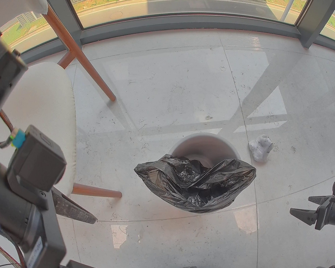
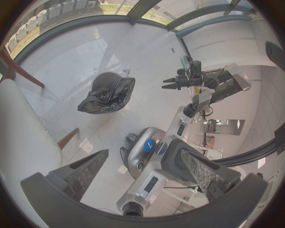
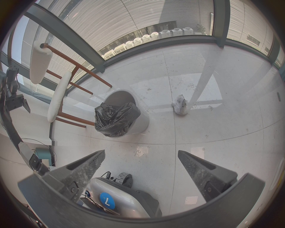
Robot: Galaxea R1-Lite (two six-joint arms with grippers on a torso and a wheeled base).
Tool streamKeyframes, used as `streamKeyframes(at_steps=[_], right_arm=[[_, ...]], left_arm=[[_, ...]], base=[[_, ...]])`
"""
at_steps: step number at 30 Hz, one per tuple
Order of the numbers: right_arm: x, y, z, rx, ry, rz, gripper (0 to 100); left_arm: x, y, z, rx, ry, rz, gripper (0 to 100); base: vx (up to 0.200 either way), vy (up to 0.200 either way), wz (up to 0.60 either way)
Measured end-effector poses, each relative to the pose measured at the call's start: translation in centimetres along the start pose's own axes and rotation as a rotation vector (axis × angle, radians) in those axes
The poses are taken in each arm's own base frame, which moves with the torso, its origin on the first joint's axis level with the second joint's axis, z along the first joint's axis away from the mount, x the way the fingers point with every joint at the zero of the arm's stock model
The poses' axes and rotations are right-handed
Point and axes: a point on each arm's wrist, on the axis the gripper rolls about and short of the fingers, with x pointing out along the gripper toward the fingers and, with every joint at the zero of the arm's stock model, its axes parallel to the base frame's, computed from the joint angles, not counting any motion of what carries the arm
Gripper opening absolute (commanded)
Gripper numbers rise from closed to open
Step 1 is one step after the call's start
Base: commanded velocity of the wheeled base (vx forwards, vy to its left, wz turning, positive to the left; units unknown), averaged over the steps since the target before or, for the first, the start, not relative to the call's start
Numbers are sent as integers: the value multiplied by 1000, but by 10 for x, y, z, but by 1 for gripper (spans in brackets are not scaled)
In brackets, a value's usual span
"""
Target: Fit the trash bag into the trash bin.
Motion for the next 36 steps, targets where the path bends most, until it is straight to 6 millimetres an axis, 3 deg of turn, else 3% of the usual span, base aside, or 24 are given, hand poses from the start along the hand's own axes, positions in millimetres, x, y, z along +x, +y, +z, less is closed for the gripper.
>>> streamKeyframes(at_steps=[19,28,36], right_arm=[[-5,-1,-13,3,20,-3,100],[-6,-2,-16,5,25,-5,100],[-7,-2,-17,5,25,-5,100]], left_arm=[[76,31,-70,-99,-323,37,100],[77,43,-78,-145,-456,100,100],[77,45,-84,-160,-458,117,100]], base=[[0,0,0],[0,0,0],[0,0,0]])
